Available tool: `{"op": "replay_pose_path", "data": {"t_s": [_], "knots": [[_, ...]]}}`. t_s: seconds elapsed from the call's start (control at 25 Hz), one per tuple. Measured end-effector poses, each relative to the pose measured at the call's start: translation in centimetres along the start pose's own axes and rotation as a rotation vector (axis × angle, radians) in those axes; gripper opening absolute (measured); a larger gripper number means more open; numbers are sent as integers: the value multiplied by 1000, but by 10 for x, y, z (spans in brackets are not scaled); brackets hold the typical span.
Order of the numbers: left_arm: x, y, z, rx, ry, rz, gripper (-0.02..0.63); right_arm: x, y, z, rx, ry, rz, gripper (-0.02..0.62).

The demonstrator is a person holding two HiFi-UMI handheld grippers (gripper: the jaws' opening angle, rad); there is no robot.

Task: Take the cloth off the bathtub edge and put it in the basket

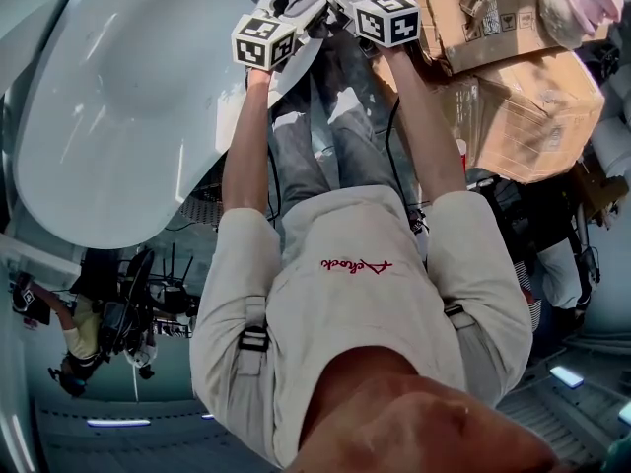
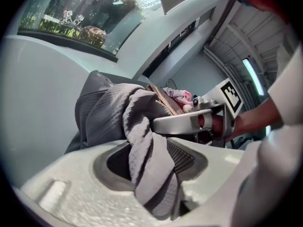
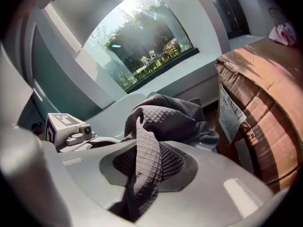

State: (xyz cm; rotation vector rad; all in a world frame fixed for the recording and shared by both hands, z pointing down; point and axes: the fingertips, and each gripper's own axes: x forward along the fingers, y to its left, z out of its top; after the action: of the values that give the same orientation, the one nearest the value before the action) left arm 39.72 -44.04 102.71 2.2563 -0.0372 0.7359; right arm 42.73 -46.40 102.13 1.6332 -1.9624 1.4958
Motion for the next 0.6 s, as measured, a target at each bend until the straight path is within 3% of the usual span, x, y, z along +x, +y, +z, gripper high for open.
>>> {"op": "replay_pose_path", "data": {"t_s": [0.2, 0.6], "knots": [[-9, -15, 6, -2, -19, -30, 167, -9, 13, 3, -5, -1, 41, 84], [-42, -66, 57, 79, -104, -63, 163, -64, 57, 51, -59, -130, 82, 80]]}}
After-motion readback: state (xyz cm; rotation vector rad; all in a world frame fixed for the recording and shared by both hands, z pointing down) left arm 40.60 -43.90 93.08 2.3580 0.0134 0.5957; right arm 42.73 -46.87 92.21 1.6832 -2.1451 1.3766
